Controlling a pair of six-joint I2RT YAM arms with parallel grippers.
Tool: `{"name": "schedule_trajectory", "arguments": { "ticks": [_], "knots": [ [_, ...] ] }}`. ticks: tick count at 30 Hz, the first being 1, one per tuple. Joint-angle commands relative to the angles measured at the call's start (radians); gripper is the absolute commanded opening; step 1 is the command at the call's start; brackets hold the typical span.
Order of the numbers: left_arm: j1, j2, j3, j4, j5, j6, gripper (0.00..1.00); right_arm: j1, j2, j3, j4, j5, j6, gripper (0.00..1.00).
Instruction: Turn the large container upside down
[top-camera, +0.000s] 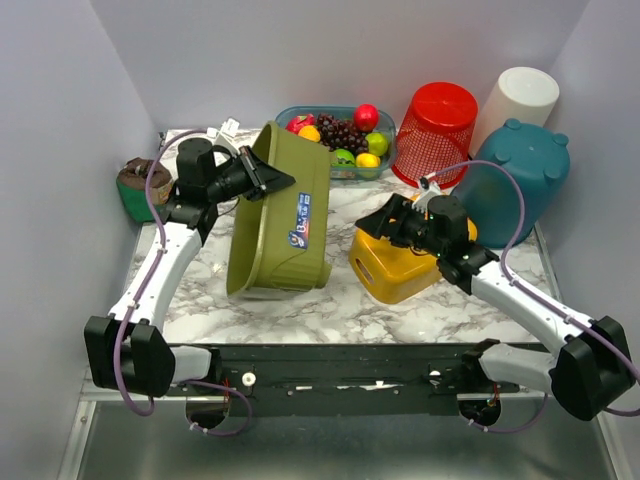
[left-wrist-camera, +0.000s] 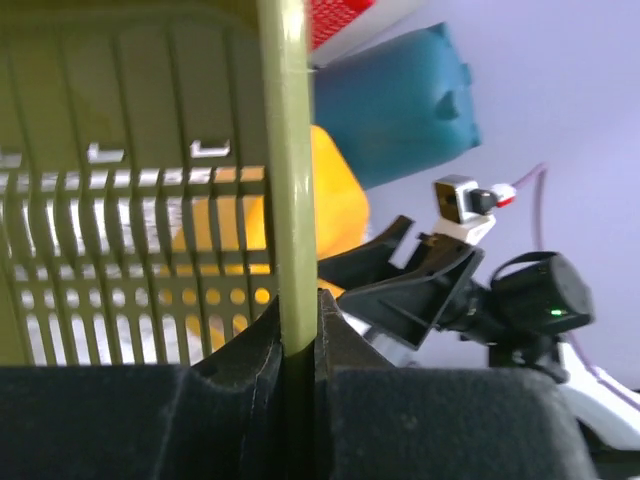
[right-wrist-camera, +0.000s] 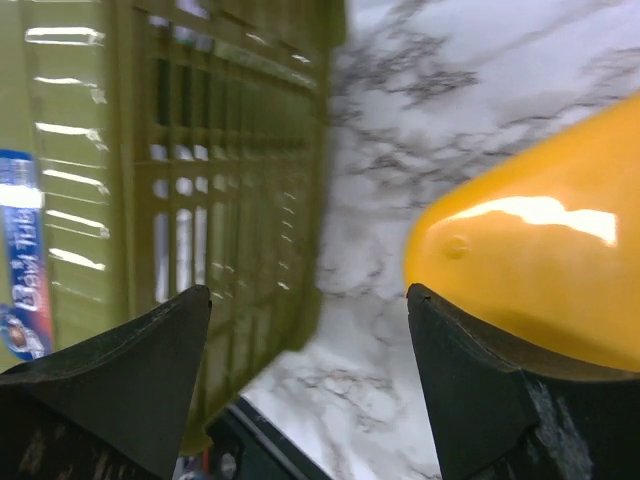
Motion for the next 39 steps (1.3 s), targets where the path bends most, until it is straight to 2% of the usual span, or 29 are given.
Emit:
{"name": "schedule_trajectory", "arguments": {
  "ticks": [1, 3, 6, 10, 15, 22, 24, 25, 30, 31, 32, 33, 34, 35, 39],
  "knots": [
    [-0.002, -0.036, -0.060, 0.247, 0.116, -0.150, 0.00, -0.001, 0.033, -0.057, 0.265, -0.235, 0.062, 0.86],
    [-0.002, -0.036, -0.062, 0.230, 0.090, -0.132, 0.00, 0.013, 0.047, -0.101, 0.405, -0.319, 0.117, 0.86],
    [-0.001, -0.047, -0.085, 0.177, 0.041, -0.081, 0.00, 0.056, 0.035, -0.138, 0.505, -0.341, 0.153, 0.85],
    [0.012, -0.062, -0.155, 0.116, -0.038, -0.021, 0.00, 0.113, 0.015, -0.140, 0.502, -0.349, 0.129, 0.85],
    [0.025, -0.074, -0.224, 0.155, -0.070, -0.030, 0.00, 0.170, 0.039, -0.169, 0.548, -0.341, 0.156, 0.85],
    [0.030, -0.068, -0.220, 0.137, -0.091, 0.008, 0.00, 0.225, 0.127, -0.161, 0.614, -0.339, 0.170, 0.76],
    [0.031, -0.074, -0.218, 0.111, -0.105, 0.023, 0.00, 0.236, 0.144, -0.157, 0.655, -0.344, 0.175, 0.67],
    [0.033, -0.079, -0.218, 0.097, -0.108, 0.029, 0.00, 0.237, 0.155, -0.157, 0.663, -0.347, 0.179, 0.58],
    [0.041, -0.080, -0.207, 0.059, -0.128, 0.062, 0.00, 0.250, 0.150, -0.183, 0.749, -0.352, 0.204, 0.54],
    [0.042, -0.084, -0.207, 0.049, -0.137, 0.071, 0.00, 0.251, 0.146, -0.186, 0.746, -0.350, 0.204, 0.35],
    [0.044, -0.085, -0.206, 0.043, -0.145, 0.077, 0.00, 0.251, 0.141, -0.187, 0.740, -0.352, 0.202, 0.26],
    [0.045, -0.084, -0.204, 0.034, -0.150, 0.081, 0.00, 0.257, 0.133, -0.189, 0.747, -0.353, 0.192, 0.25],
    [0.047, -0.088, -0.204, 0.029, -0.154, 0.083, 0.00, 0.262, 0.129, -0.186, 0.746, -0.356, 0.185, 0.44],
    [0.047, -0.088, -0.203, 0.028, -0.162, 0.088, 0.00, 0.266, 0.126, -0.181, 0.740, -0.362, 0.182, 0.51],
    [0.051, -0.085, -0.187, -0.001, -0.177, 0.114, 0.00, 0.271, 0.118, -0.193, 0.737, -0.367, 0.155, 0.53]
  ]
}}
